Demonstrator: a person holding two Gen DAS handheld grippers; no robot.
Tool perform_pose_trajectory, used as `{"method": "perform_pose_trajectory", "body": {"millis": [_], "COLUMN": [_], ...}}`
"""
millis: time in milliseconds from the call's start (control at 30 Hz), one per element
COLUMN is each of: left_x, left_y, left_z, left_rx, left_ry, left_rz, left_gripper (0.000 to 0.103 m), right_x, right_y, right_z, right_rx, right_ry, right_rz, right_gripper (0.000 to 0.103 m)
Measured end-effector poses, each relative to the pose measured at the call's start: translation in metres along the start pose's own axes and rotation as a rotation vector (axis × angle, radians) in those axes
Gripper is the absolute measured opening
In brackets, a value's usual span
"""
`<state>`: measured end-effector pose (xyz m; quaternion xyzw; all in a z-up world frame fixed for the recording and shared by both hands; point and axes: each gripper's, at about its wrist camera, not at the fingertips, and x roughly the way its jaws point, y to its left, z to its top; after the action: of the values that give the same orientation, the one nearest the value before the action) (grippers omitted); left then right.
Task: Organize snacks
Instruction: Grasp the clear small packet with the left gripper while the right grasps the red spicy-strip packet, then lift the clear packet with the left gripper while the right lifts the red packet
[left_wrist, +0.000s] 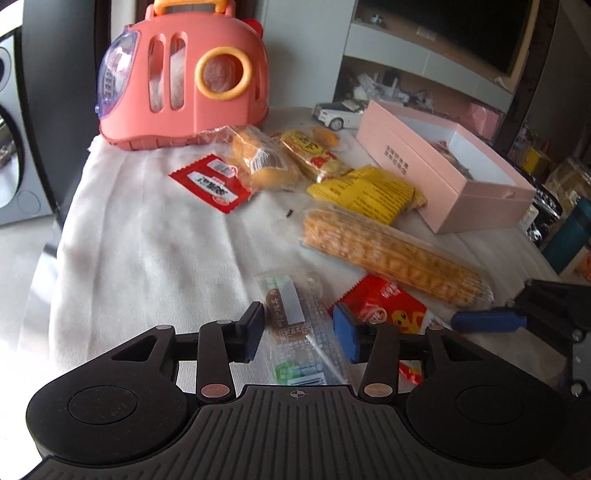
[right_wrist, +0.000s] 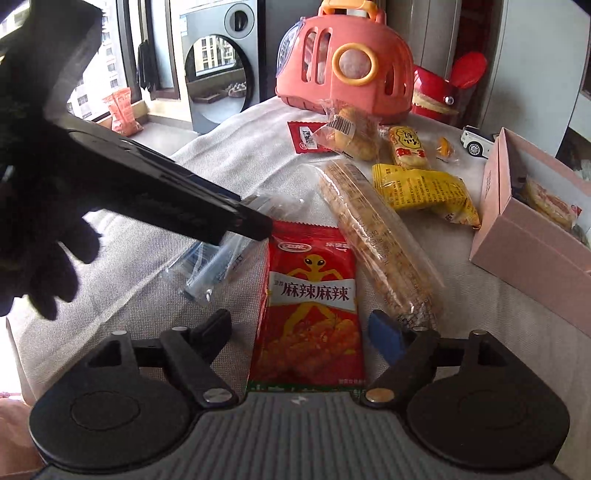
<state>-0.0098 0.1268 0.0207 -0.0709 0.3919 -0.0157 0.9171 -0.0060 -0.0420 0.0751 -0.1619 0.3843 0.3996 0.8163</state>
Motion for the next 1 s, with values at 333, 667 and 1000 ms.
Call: {"method": "perform_pose_trajectory", "body": {"millis": [333,667,1000], "left_x": [-0.017,-0.034,-0.039], "left_y": [0.016,0.029,0.028], "left_z": [-0.011,-0.028,-0.045], "left_rx": [0.009,-0.058,-0.070], "left_ry": [0.000,-0.003,-0.098], "left_rz": [0.005,-0.033,-0.036], "left_gripper": [0.041,0.043,0.043], "right_x": [0.004,0.018,0.015], "right_y": [-0.002,0.002,-0.008], "right_z": [-0.008,0.009,0.008], "right_rx": [-0.001,0.030,0.108], "right_ry": [-0.018,-0.018,-0.040], "right_rz": [0.009,0.002,0.012], "right_gripper": [0.103,0.102,0.102]}}
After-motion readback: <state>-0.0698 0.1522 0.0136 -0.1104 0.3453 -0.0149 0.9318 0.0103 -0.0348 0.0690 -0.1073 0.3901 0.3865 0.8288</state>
